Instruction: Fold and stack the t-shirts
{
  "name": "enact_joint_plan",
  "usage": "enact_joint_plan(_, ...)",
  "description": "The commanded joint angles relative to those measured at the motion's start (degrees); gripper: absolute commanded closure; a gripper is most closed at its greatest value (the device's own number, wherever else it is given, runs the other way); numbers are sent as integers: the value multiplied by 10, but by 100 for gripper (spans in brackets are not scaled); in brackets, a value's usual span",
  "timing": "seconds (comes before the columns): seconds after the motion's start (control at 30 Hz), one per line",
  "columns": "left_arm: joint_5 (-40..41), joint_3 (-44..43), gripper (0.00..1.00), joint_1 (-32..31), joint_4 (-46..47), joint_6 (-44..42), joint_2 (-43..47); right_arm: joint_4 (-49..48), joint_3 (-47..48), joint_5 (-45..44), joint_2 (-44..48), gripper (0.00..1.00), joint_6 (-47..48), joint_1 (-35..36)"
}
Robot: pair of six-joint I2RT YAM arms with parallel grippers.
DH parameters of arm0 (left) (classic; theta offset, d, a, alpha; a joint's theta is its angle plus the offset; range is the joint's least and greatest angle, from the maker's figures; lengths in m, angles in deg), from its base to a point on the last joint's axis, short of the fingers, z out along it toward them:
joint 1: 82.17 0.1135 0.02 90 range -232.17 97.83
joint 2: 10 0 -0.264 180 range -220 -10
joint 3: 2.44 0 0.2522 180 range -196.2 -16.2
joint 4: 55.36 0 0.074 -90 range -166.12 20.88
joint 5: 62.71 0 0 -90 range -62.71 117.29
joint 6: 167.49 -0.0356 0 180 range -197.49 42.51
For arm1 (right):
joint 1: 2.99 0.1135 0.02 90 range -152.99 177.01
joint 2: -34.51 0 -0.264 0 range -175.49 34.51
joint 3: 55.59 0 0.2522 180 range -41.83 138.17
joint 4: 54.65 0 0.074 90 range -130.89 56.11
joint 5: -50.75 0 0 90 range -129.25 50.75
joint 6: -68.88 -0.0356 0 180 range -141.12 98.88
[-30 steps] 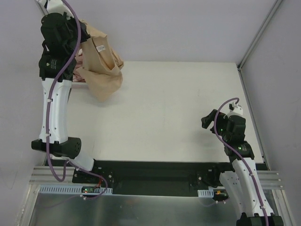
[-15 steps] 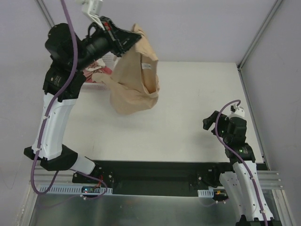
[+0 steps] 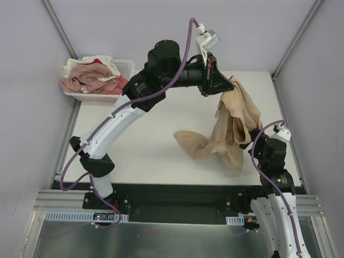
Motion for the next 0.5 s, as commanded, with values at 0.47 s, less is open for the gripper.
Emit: enact_joint_plan(0.47,387,870,100,137,44,114,377,-33,30,135,-51,3,14,-2)
